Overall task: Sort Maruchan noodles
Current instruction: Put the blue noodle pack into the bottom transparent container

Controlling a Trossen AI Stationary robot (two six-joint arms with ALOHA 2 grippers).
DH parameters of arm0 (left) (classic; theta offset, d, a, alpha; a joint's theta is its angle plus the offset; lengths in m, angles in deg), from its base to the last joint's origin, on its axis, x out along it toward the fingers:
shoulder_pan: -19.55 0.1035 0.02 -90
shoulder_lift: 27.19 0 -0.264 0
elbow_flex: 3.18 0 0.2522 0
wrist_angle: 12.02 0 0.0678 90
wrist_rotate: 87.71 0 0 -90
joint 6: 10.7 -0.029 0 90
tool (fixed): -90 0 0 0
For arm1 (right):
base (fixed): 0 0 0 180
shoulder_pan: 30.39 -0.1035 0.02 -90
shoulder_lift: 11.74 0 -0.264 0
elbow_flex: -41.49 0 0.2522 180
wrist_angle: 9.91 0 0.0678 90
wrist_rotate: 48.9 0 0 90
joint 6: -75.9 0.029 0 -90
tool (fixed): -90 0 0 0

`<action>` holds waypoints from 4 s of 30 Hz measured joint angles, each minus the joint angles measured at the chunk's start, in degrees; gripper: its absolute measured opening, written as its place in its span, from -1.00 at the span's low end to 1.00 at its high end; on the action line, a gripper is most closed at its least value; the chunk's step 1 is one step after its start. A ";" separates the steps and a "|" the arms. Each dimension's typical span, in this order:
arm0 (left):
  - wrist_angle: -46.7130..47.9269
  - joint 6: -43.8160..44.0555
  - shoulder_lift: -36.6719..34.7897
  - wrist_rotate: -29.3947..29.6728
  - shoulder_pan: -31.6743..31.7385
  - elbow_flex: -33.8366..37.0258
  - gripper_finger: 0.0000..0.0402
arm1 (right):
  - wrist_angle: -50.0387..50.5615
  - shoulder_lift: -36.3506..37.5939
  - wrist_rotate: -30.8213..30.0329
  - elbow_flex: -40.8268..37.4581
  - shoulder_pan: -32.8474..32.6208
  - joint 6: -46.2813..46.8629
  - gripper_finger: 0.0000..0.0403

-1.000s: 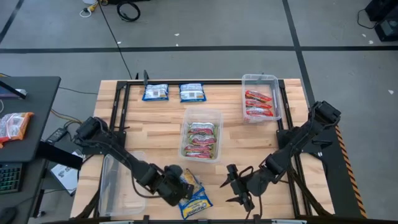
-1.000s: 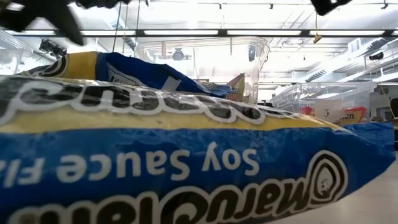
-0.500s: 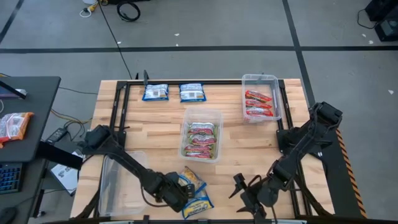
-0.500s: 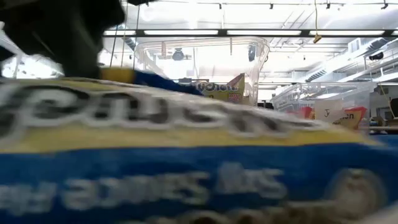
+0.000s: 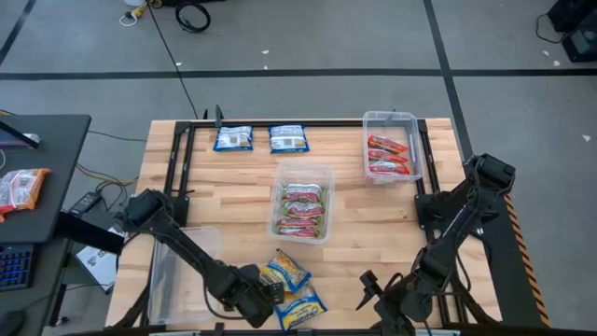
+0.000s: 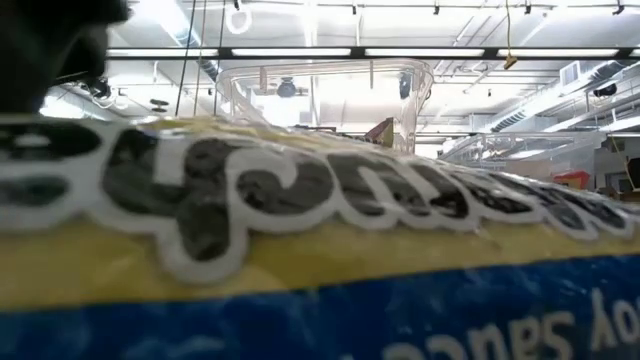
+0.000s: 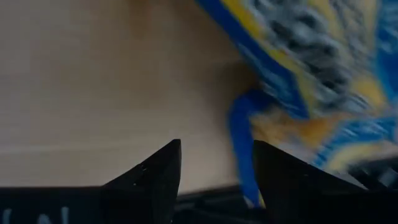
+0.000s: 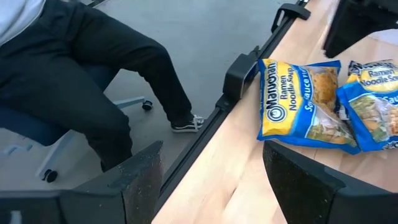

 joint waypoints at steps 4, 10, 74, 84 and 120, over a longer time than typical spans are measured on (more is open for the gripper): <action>0.73 0.13 0.00 4.05 0.97 0.02 -0.01 | 0.04 0.00 -0.04 0.00 -0.20 0.14 0.35; -1.14 -1.42 0.00 5.50 2.78 0.02 -0.01 | 0.08 0.00 -0.57 0.00 -0.18 0.45 0.35; 10.35 -37.90 -9.43 21.97 3.24 0.02 -0.97 | 1.71 0.00 -1.22 0.00 0.13 5.40 0.35; 7.17 -81.03 -23.42 18.40 -3.12 0.02 -0.97 | 0.68 0.00 -3.75 0.00 8.12 0.99 0.35; 51.93 -103.85 -34.68 -11.31 -13.68 0.02 -0.97 | -3.37 -0.02 -3.68 0.00 29.99 7.45 0.35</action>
